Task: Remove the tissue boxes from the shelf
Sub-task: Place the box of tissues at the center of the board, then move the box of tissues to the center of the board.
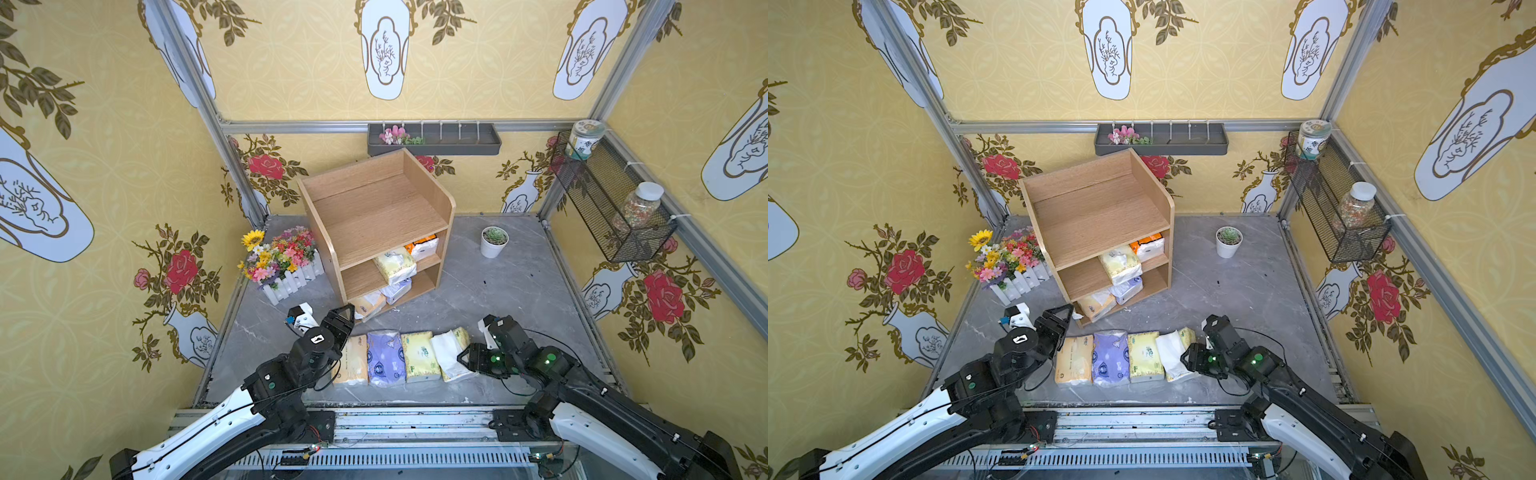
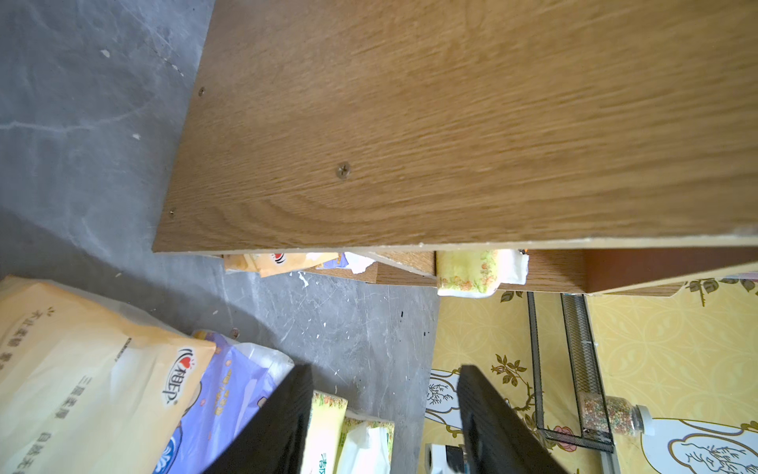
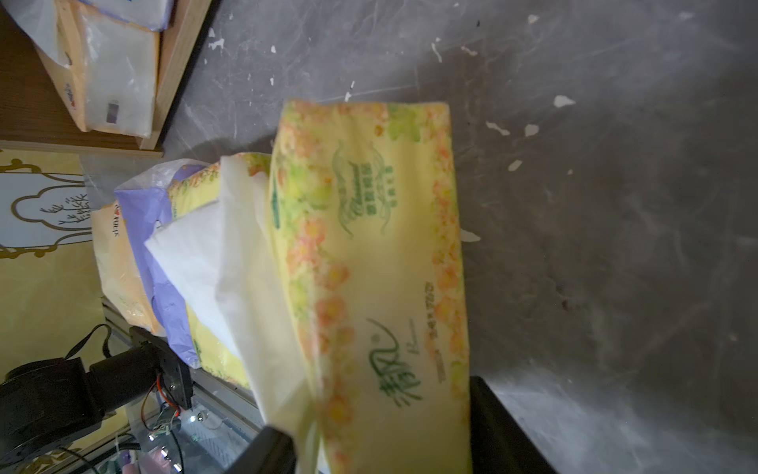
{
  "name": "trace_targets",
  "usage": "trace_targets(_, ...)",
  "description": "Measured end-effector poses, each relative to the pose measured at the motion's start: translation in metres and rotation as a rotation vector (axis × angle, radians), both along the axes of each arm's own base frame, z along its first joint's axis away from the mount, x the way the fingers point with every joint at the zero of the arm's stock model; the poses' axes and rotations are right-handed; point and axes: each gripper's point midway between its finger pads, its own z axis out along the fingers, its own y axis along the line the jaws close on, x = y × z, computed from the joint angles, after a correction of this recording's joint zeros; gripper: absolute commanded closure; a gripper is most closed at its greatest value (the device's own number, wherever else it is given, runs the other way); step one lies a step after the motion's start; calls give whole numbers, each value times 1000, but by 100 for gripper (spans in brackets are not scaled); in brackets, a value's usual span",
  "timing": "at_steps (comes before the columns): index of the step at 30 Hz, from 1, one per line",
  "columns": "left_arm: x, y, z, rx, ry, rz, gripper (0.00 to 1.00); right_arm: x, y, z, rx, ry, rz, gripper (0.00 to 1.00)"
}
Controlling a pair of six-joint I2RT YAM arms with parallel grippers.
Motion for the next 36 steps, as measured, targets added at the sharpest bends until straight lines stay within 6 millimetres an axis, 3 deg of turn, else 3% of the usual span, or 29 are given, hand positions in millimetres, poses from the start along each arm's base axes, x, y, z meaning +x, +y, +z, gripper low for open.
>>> trace_targets(12, 3, -7, -1, 5, 0, -17, 39, 17, -21, -3, -166, 11, -62, 21)
trace_targets(17, 4, -11, 2, -13, -13, -26, 40, 25, -23, 1, -163, -12, -71, 32)
trace_targets(26, 4, -16, -1, -18, -7, -41, 40, 26, -7, -4, -108, -5, -13, 44)
trace_targets(36, 5, -17, -3, -30, -2, -36, 40, 16, 27, -10, -72, -6, 79, 47)
